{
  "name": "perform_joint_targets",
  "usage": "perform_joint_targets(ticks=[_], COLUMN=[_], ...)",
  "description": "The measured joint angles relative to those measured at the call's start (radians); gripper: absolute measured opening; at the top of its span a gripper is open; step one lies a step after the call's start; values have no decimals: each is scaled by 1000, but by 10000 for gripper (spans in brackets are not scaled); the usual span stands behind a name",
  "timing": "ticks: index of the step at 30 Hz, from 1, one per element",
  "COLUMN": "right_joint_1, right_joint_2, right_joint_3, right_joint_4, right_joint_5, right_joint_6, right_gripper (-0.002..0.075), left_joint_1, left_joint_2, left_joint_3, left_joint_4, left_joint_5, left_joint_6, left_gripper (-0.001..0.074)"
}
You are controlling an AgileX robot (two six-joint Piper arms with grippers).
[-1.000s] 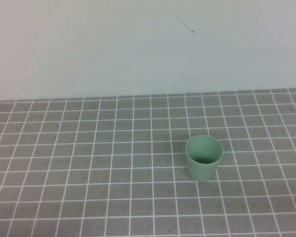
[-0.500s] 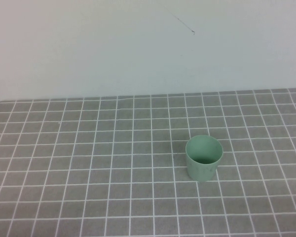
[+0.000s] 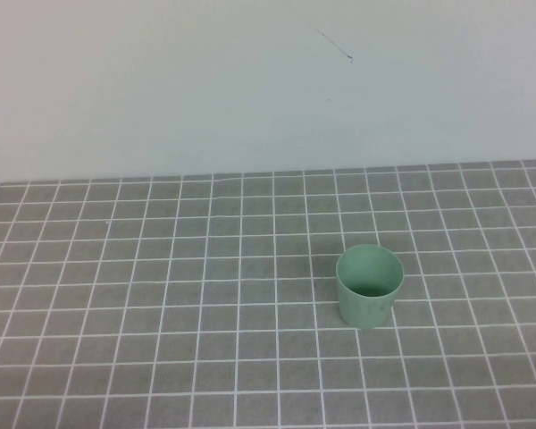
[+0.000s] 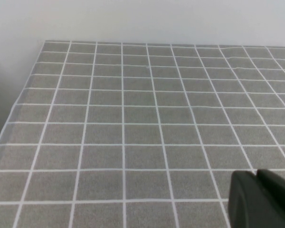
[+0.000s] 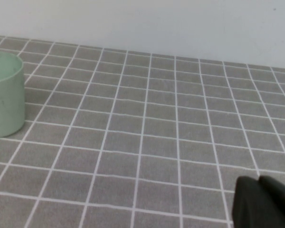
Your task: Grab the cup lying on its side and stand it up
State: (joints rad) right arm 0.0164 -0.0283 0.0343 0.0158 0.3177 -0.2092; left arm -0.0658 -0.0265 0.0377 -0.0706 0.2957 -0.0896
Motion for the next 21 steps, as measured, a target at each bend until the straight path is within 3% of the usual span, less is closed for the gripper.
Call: perform_joint_targets(ticks=[21], right_joint_1=[2], right_joint_2=[0], right_joint_3=[2], right_joint_4=[-72], right_joint_5=[-28], right_joint_6=[77], right_gripper=[-3], left_joint_1=[0], left_joint_2=[0], left_joint_3=[0], left_joint_4=[0], left_joint_5=[0], left_joint_6=[8], left_gripper=[1])
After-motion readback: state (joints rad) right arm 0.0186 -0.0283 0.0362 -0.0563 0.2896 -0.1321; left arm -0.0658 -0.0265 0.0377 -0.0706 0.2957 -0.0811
